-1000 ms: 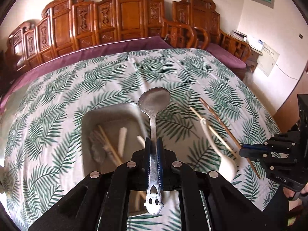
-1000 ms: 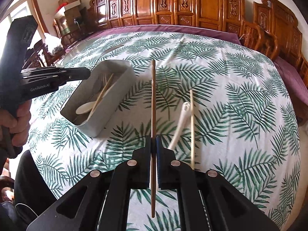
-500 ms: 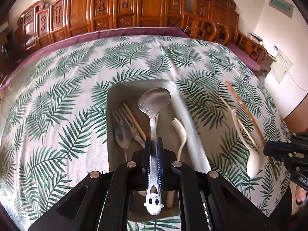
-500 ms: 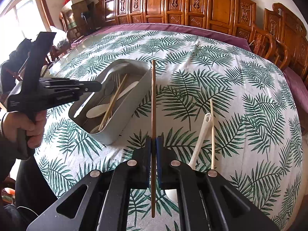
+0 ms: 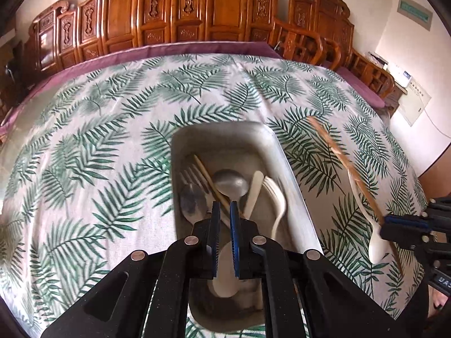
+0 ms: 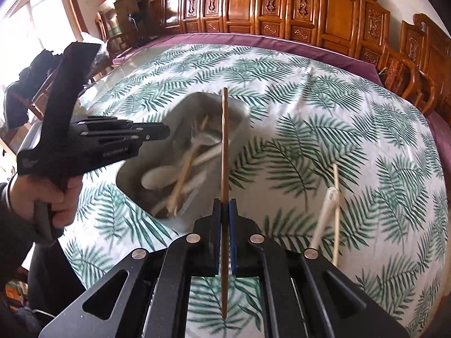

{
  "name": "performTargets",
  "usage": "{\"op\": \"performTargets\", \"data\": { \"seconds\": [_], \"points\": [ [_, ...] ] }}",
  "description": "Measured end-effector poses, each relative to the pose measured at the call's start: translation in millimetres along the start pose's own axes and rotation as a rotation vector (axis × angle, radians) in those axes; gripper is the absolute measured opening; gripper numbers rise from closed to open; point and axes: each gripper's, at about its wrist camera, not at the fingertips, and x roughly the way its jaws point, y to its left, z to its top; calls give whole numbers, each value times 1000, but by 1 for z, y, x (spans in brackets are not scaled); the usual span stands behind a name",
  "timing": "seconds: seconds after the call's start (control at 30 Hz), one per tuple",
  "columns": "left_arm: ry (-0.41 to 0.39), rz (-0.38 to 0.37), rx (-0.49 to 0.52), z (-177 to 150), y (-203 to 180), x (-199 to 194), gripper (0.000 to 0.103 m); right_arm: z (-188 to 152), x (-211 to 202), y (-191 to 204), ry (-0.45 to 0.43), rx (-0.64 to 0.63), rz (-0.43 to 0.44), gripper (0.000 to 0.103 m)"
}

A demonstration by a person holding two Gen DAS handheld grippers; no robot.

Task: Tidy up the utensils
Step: 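Withdraw the left tool from the tray while the right tool releases the chopstick into it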

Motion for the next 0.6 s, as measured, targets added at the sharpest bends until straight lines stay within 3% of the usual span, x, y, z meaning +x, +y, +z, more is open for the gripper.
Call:
{"op": "performTargets", "data": {
  "seconds": [0.27,0.4,0.6],
  "points": [
    [-69,25,-12,-2,18,-41,6,33,30,22,0,54,68,6],
    [-96,40,-23,-7,26,-57,17,43,45,26,3,103,94,6],
    [-111,51,-22,-14,32,-71,18,55,64,24,5,189,124,6]
  ]
}}
